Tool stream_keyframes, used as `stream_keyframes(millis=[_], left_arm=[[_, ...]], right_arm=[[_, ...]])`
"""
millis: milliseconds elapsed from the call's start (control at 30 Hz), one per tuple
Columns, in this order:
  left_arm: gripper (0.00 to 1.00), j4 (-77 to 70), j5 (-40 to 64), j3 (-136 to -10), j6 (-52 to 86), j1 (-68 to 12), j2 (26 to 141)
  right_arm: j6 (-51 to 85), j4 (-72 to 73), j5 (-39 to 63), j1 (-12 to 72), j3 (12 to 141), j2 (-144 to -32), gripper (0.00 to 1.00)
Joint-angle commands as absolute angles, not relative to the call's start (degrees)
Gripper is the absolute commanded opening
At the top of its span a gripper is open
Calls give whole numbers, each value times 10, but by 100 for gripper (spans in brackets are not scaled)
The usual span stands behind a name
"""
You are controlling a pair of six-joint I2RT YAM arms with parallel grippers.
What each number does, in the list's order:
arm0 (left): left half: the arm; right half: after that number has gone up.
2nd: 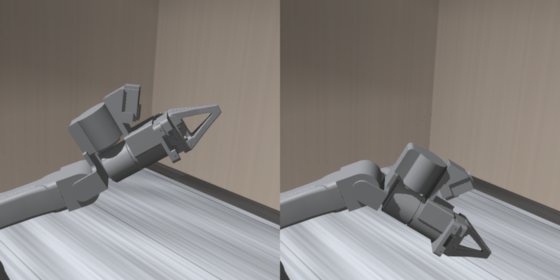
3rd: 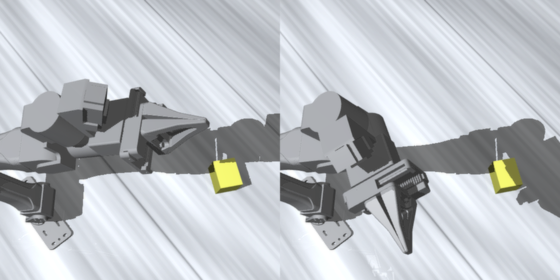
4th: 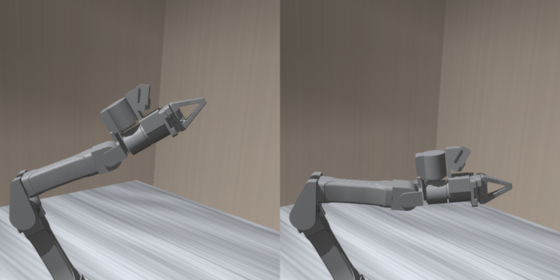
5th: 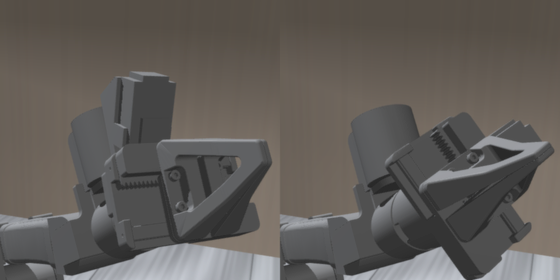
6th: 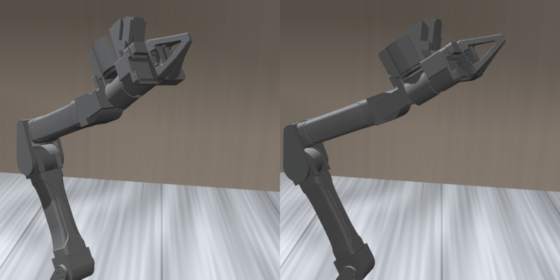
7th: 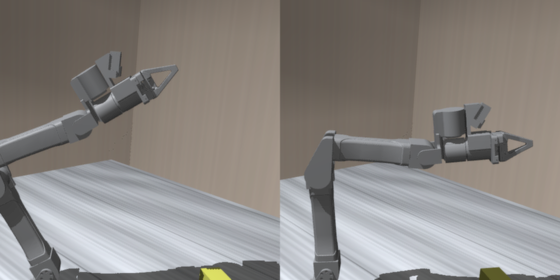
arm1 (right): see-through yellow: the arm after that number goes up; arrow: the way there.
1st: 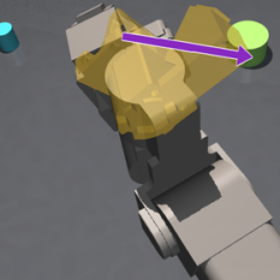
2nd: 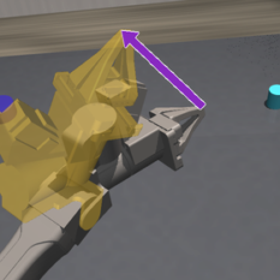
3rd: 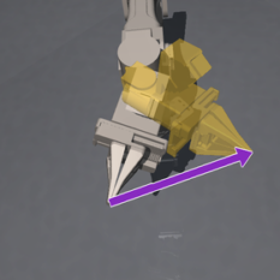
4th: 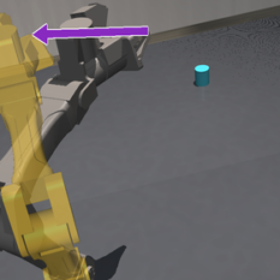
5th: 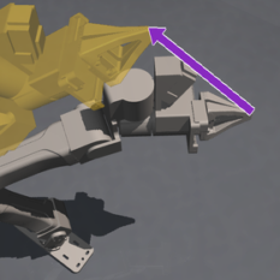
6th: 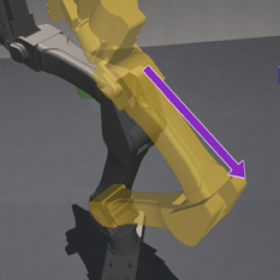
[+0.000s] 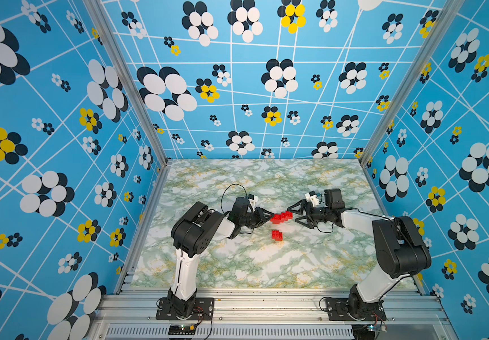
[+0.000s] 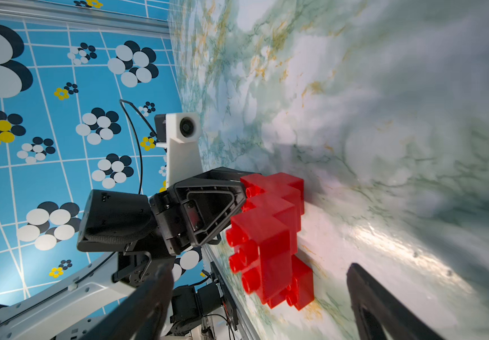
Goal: Assemble the letter v with lego
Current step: Adjust the lego brick at the center of the board.
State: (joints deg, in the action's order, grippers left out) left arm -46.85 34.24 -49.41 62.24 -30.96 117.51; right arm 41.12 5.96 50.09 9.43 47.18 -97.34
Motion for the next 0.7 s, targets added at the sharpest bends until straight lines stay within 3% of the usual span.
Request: stream_keyframes(millis=[0, 667], left_arm=[[0, -483, 327, -508, 628, -315, 1193], [0, -531, 323, -514, 659, -323, 1230]], right_arm=[[410, 95, 525, 91, 471, -993, 95], [423, 120, 518, 116, 497, -1056, 85]])
